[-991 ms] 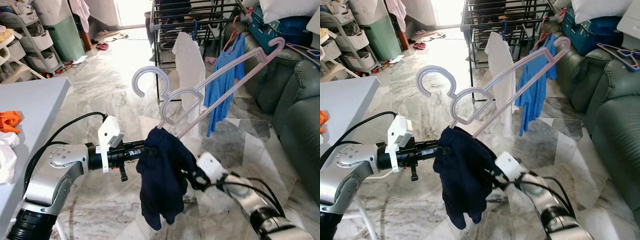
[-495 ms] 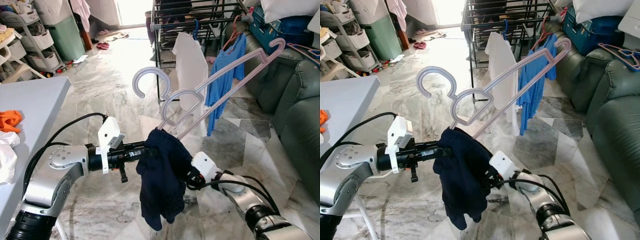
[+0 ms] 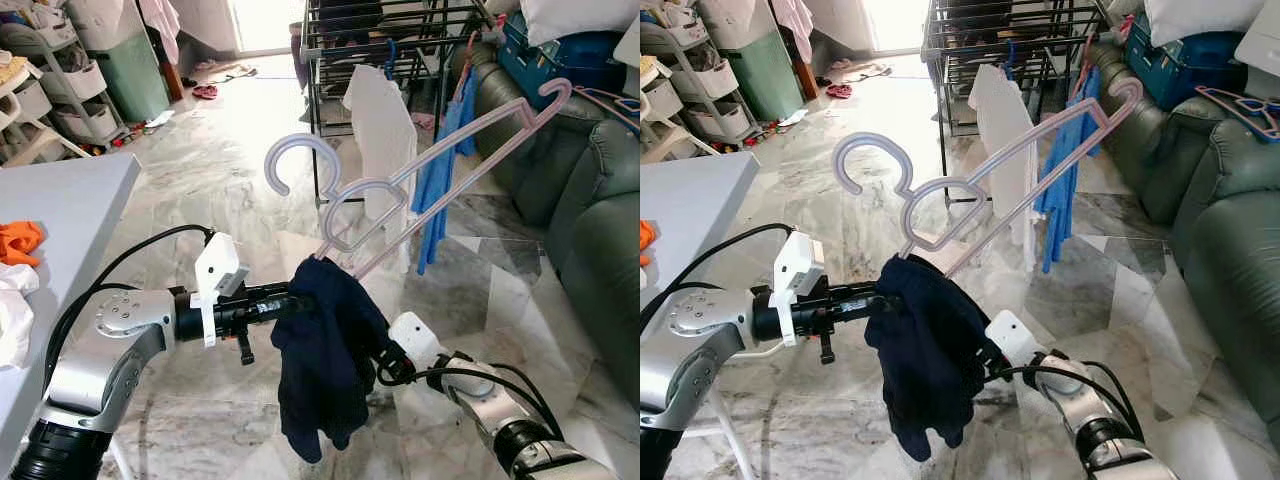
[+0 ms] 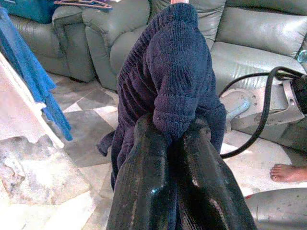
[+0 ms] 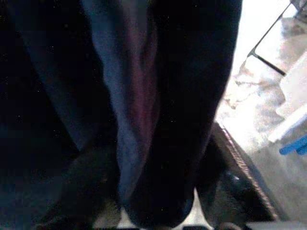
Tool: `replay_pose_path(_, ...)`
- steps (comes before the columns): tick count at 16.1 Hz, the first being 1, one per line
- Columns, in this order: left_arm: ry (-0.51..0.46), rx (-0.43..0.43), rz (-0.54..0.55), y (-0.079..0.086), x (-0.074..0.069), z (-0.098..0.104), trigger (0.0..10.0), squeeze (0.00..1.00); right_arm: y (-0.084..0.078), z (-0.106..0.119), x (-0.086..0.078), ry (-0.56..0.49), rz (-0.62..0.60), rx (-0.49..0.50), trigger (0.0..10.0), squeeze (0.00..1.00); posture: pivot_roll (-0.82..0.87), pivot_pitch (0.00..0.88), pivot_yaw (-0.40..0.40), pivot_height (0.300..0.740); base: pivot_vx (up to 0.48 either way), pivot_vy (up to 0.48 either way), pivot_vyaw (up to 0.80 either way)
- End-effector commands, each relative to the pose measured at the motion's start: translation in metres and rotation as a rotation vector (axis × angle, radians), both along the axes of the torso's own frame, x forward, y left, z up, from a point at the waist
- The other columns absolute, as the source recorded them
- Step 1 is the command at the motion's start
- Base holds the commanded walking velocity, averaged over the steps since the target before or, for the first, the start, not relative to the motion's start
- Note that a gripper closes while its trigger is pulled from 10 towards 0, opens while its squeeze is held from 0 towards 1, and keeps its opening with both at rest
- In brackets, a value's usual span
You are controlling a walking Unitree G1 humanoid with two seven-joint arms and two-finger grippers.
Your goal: Hang hanger
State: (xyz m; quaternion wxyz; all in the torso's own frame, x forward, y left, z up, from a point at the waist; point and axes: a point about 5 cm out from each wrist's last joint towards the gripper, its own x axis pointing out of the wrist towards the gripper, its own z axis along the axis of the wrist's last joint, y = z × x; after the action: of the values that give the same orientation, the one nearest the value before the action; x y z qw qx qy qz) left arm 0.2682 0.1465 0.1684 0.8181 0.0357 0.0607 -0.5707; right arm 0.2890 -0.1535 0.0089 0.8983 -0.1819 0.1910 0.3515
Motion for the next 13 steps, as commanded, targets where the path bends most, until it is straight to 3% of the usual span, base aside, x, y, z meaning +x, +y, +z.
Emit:
replay_pose_path(1,-0.045,-0.005,0.005,0.003,0.003,0.012,10.0,0.00,-0.001,-0.002,-0.001,0.014,-0.024,0.006,0.0,0.00,-0.02,0.000,0.097,0.740,0.000,0.000,0.00)
replay_pose_path(9,-0.039,0.002,0.017,0.006,0.004,0.009,10.0,0.00,-0.019,0.003,0.006,-0.025,-0.159,-0.011,0.0,0.00,-0.02,0.000,0.094,0.740,0.000,0.000,0.00)
replay_pose_path(13,0.009,0.018,0.059,0.017,0.004,-0.006,10.0,0.00,-0.040,0.009,0.009,-0.076,-0.239,-0.040,0.0,0.00,-0.03,0.000,0.091,0.740,0.000,0.000,0.00)
